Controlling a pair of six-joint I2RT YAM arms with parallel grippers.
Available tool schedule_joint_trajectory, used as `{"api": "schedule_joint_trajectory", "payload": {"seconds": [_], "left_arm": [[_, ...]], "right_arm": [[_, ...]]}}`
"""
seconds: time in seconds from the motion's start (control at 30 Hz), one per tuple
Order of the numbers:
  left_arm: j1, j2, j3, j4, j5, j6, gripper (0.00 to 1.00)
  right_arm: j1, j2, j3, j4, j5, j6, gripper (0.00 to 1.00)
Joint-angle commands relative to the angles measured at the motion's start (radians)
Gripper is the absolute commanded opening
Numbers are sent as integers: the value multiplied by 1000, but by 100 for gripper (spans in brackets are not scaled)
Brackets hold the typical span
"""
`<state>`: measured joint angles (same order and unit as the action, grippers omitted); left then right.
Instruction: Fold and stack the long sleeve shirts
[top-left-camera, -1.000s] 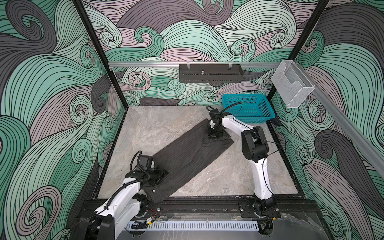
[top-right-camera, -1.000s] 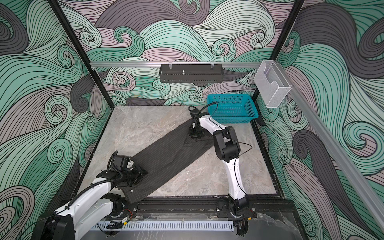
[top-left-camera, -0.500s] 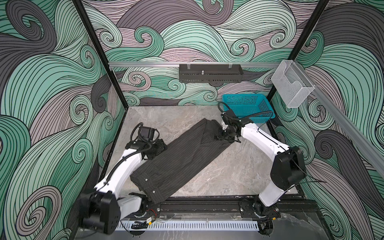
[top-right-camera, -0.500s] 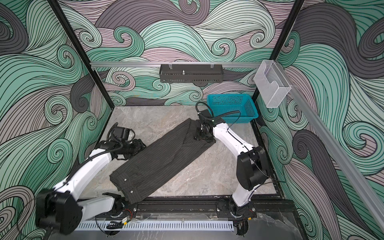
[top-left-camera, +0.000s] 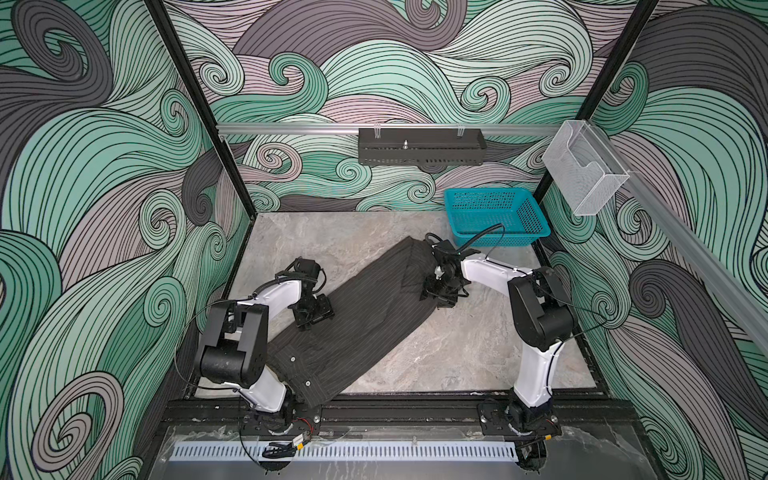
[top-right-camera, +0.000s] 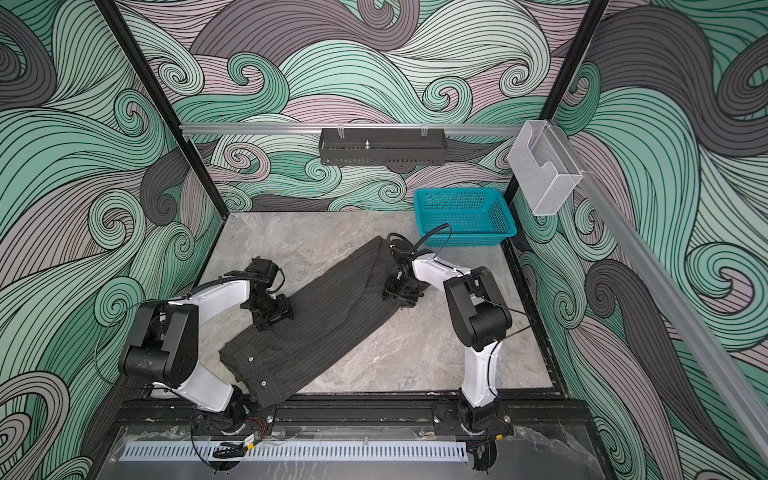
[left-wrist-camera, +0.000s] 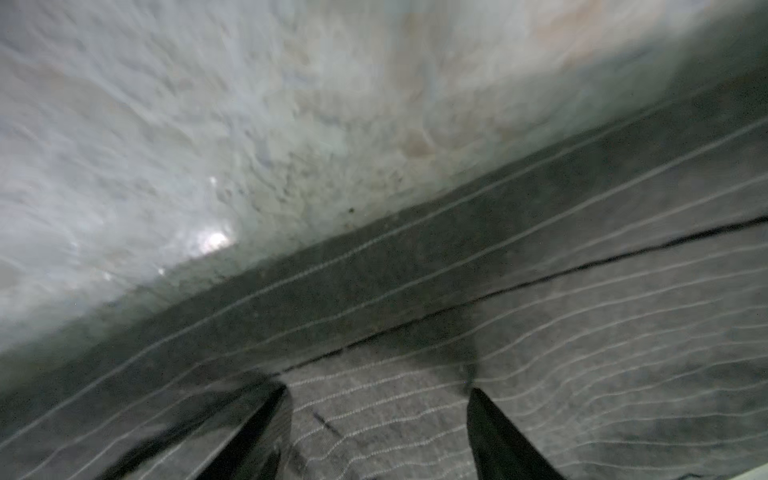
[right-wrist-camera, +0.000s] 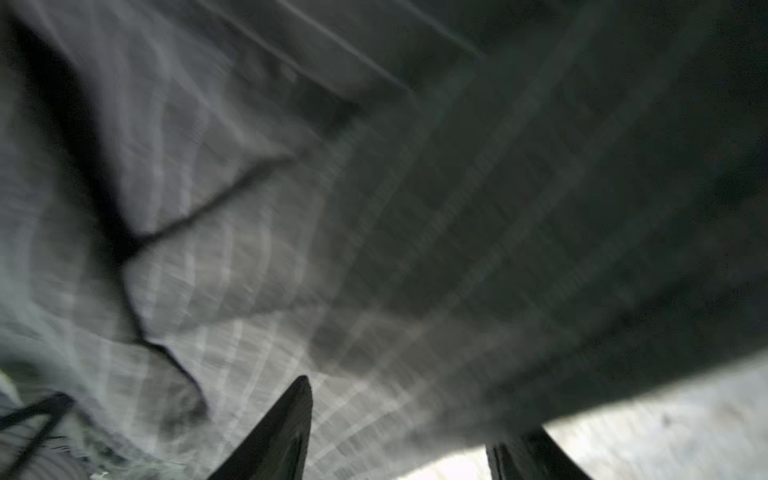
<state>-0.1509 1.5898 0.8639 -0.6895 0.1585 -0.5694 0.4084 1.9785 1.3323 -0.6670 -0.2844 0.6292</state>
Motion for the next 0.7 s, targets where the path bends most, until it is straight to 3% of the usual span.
{"api": "schedule_joint_trajectory", "payload": {"seconds": [0.0, 0.17, 0.43, 0.67], "left_arm": [[4, 35, -90, 45, 83, -31, 66], [-44, 61, -207, 172, 194, -117, 61], [-330, 98, -222, 379, 249, -408, 60], [-441, 69, -237, 469, 251, -565, 60]], "right_arm": [[-31, 106, 98, 10, -16, -60, 65], [-51, 237, 329, -56, -34, -170, 64], [-51, 479, 756, -227, -97, -298, 64], [-56, 568, 976, -322, -60, -352, 65]]}}
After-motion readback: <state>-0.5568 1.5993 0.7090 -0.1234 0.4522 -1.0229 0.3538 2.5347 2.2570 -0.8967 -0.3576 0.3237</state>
